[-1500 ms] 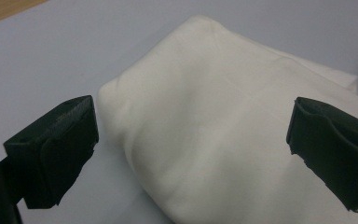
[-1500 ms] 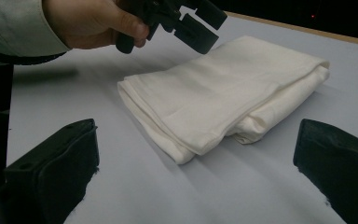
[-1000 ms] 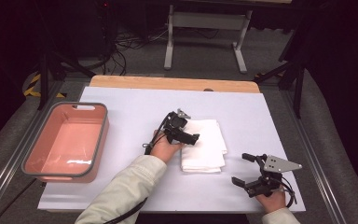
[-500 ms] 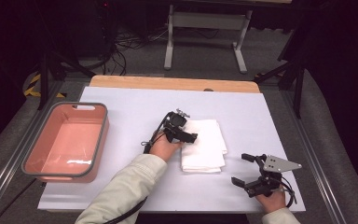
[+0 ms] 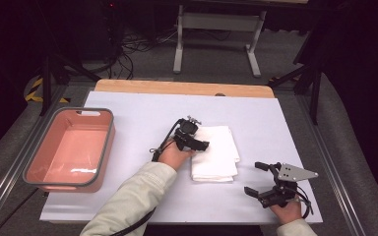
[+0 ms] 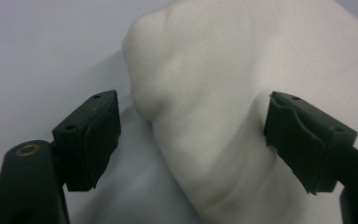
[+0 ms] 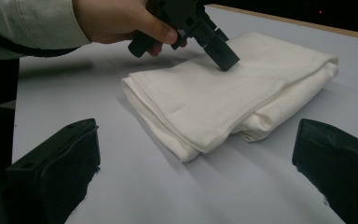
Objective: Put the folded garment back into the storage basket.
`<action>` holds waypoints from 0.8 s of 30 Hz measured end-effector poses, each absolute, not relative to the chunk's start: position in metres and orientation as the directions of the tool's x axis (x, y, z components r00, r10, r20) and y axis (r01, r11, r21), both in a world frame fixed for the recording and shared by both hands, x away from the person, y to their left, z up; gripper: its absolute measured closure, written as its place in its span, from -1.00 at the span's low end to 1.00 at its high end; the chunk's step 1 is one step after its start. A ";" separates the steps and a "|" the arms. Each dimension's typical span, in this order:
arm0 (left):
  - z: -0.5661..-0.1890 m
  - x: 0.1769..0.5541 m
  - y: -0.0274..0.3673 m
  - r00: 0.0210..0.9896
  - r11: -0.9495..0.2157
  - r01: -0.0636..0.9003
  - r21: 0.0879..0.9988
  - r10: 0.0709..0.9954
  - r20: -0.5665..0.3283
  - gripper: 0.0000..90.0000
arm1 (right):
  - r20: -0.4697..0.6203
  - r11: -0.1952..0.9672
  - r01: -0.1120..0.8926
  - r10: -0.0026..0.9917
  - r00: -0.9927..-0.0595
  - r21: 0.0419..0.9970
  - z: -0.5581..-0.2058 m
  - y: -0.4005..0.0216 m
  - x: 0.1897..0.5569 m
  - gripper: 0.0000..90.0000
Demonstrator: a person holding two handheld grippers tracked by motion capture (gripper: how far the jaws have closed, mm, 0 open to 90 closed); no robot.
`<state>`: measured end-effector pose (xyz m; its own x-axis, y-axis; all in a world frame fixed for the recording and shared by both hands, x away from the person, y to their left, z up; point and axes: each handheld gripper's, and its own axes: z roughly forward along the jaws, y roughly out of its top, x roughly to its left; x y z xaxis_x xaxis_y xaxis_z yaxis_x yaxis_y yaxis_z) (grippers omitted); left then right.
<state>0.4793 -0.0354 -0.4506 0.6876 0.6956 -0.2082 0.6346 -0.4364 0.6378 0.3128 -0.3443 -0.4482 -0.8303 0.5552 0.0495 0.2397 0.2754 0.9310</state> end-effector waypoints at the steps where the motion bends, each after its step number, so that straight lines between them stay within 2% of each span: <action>1: -0.451 0.478 -0.037 0.712 -0.470 0.604 0.644 0.681 -0.171 -0.57 | 0.050 0.276 0.240 0.555 -0.831 0.931 -0.448 -0.344 0.313 -0.97; 15: -0.451 0.474 -0.040 0.726 -0.484 0.590 0.647 0.668 -0.162 -0.38 | 0.055 0.276 0.246 0.554 -0.831 0.929 -0.448 -0.344 0.313 -0.95; 20: -0.449 0.473 -0.041 0.728 -0.477 0.607 0.636 0.654 -0.205 -0.11 | 0.059 0.269 0.247 0.555 -0.830 0.931 -0.448 -0.345 0.313 -0.95; 24: -0.449 0.472 -0.040 0.726 -0.464 0.619 0.634 0.647 -0.235 0.02 | 0.065 0.263 0.249 0.555 -0.829 0.932 -0.448 -0.345 0.314 -0.95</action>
<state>0.4722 -0.0398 -0.4494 0.7256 0.6465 -0.2354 0.6189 -0.4637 0.6340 0.3138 -0.3455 -0.4484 -0.8291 0.5554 0.0650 0.2495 0.2635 0.9319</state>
